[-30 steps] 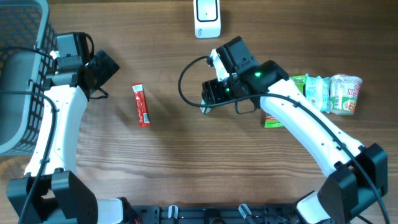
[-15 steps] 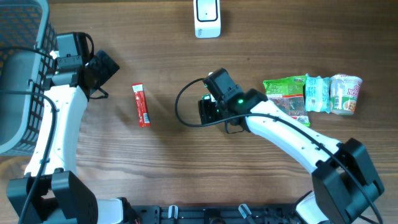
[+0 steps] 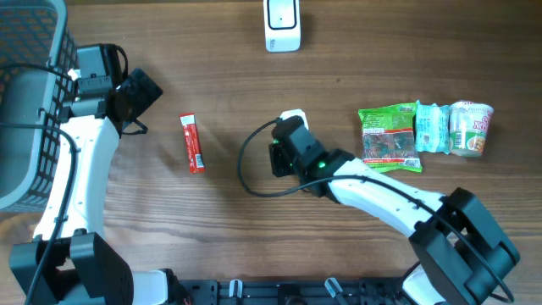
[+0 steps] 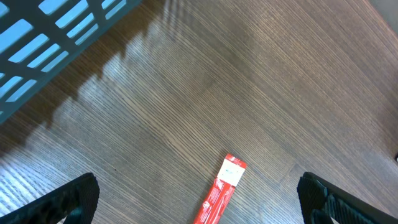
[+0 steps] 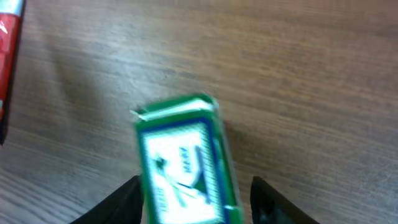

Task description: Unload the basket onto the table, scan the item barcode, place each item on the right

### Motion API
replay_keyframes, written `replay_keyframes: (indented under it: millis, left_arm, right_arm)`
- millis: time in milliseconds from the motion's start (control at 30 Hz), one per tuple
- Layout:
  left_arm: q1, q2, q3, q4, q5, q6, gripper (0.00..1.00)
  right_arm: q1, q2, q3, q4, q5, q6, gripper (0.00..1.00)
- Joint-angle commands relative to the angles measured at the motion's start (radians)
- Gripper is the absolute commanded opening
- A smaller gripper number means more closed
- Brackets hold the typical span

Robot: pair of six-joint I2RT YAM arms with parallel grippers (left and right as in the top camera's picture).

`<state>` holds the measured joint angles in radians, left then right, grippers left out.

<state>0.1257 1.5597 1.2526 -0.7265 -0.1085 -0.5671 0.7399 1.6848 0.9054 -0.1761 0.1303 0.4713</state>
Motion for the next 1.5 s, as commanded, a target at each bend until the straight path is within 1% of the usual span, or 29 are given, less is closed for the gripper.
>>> replay_keyframes:
  millis: [0, 67, 200, 333, 533, 600, 633, 700, 833, 933, 1100, 1200, 1333, 1467]
  left_arm:
    - [0.001, 0.0, 0.011, 0.0, -0.016, -0.014, 1.0]
    - [0.001, 0.0, 0.011, 0.0, -0.016, -0.014, 1.0]
    - [0.001, 0.0, 0.011, 0.0, -0.016, -0.014, 1.0]
    - [0.001, 0.0, 0.011, 0.0, -0.016, -0.014, 1.0]
    - [0.001, 0.0, 0.011, 0.0, -0.016, -0.014, 1.0]
    - [0.001, 0.0, 0.011, 0.0, -0.016, -0.014, 1.0]
    - [0.001, 0.0, 0.011, 0.0, -0.016, -0.014, 1.0]
    - [0.001, 0.0, 0.011, 0.0, -0.016, -0.014, 1.0]
    - [0.001, 0.0, 0.011, 0.0, -0.016, -0.014, 1.0]
    - [0.001, 0.0, 0.011, 0.0, -0.016, -0.014, 1.0]
    - [0.001, 0.0, 0.011, 0.0, -0.016, -0.014, 1.0]
    - [0.001, 0.0, 0.011, 0.0, -0.016, -0.014, 1.0]
    - [0.001, 0.0, 0.011, 0.0, -0.016, -0.014, 1.0]
    - [0.001, 0.0, 0.011, 0.0, -0.016, -0.014, 1.0]
  right_arm:
    - [0.007, -0.004, -0.014, 0.036, 0.082, -0.024, 0.5]
    - [0.007, 0.0, -0.016, 0.038, 0.082, -0.023, 0.46]
    - [0.007, 0.007, -0.016, 0.036, 0.079, -0.015, 0.45]
    - [0.007, 0.008, -0.017, 0.021, 0.069, -0.016, 0.47]
    - [0.007, 0.014, -0.017, 0.019, 0.044, -0.015, 0.48]
    - [0.007, 0.016, -0.017, 0.019, 0.045, -0.015, 0.45]
    - [0.007, 0.018, -0.017, 0.019, 0.045, -0.015, 0.4]
    - [0.007, 0.018, -0.017, 0.019, 0.045, -0.015, 0.34]
    - [0.007, 0.018, -0.017, 0.019, 0.044, 0.003, 0.34]
    - [0.007, 0.019, -0.017, 0.019, 0.045, 0.003, 0.31]
    - [0.001, 0.007, 0.004, 0.035, 0.045, -0.031, 0.29]
    - [-0.017, -0.018, 0.063, -0.047, 0.034, -0.048, 0.29]
    - [-0.061, -0.026, 0.194, -0.205, -0.069, -0.132, 0.28]
    - [-0.094, -0.026, 0.325, -0.397, -0.141, -0.156, 0.28]
